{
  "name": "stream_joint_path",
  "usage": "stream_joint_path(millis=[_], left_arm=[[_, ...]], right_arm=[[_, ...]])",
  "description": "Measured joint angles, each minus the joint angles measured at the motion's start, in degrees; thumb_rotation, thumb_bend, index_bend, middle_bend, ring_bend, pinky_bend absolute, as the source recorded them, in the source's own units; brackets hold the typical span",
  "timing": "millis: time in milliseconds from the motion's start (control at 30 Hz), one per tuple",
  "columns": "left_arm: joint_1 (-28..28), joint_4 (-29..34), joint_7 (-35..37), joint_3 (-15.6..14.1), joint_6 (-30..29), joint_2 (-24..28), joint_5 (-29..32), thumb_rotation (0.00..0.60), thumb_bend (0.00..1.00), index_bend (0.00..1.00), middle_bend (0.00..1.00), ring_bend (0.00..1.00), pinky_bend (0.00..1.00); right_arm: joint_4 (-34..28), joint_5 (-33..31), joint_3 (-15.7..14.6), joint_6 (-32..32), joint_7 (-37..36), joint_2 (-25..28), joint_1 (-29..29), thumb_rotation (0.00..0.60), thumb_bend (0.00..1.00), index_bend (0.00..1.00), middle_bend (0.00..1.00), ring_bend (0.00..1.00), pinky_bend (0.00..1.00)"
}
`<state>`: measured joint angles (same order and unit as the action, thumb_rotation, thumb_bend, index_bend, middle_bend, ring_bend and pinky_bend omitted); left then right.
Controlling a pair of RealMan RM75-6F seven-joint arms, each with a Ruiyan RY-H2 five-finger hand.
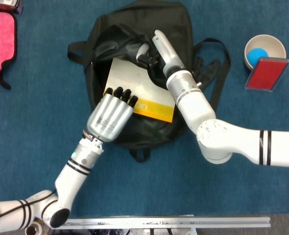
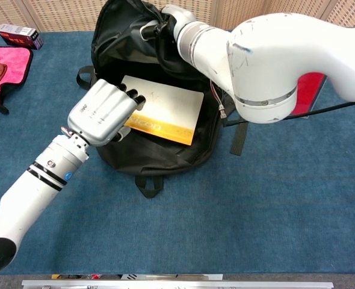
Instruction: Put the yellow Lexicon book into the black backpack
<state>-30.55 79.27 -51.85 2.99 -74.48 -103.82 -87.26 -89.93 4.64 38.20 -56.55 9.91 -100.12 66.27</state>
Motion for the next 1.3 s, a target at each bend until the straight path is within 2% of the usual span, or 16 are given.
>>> stream_joint_path(millis=[500,700,800,933,1033,1200,1300], left_arm=[[5.66,9.37,1.91,-2.83,-5.29,10.00,-1.74,0.600,0.24,0.39,0.43,0.44,0.65],[8.14,10.99,4.34,-3.04,-6.55,13.65,-0.07,0.600,0.24,0.37,0.43,0.44,0.65],[9.26,11.78,5.39,-2.89,-6.93,15.44,1.16,0.600,0.24,0.36,0.43,0.44,0.65],[10.32,12.72,6.53,-2.56,-7.24,17.32,2.34,0.600,0.24,0.36,0.43,0.44,0.65],[10.91,12.85,7.40,-2.27,-7.45,18.11,2.71,0.600,0.24,0.35,0.43,0.44,0.65],[11.69,12.71,8.04,-1.77,-7.51,18.49,3.65,0.600,0.24,0.35,0.43,0.44,0.65],[11.95,12.68,8.10,-1.57,-7.58,18.60,3.81,0.600,0.23,0.35,0.43,0.44,0.65]], right_arm=[[-1.66,0.26,-2.82,2.34,0.30,2.57,-2.07,0.600,1.00,0.63,0.64,0.63,0.86],[-2.63,0.98,-4.00,4.40,0.11,3.90,-2.87,0.600,1.00,0.62,0.59,0.57,0.77],[-2.81,1.09,-4.92,6.34,0.28,4.57,-3.08,0.600,0.88,0.54,0.52,0.48,0.64],[-2.99,1.05,-6.58,10.63,0.88,6.09,-3.13,0.600,0.59,0.35,0.37,0.30,0.40],[-3.10,0.87,-8.02,14.59,1.18,7.57,-2.92,0.600,0.40,0.21,0.27,0.19,0.25],[-3.22,0.36,-11.23,20.23,1.22,10.18,-1.63,0.600,0.19,0.04,0.17,0.09,0.16],[-3.26,0.20,-13.21,22.10,0.88,11.55,-0.50,0.600,0.09,0.00,0.13,0.05,0.12]])
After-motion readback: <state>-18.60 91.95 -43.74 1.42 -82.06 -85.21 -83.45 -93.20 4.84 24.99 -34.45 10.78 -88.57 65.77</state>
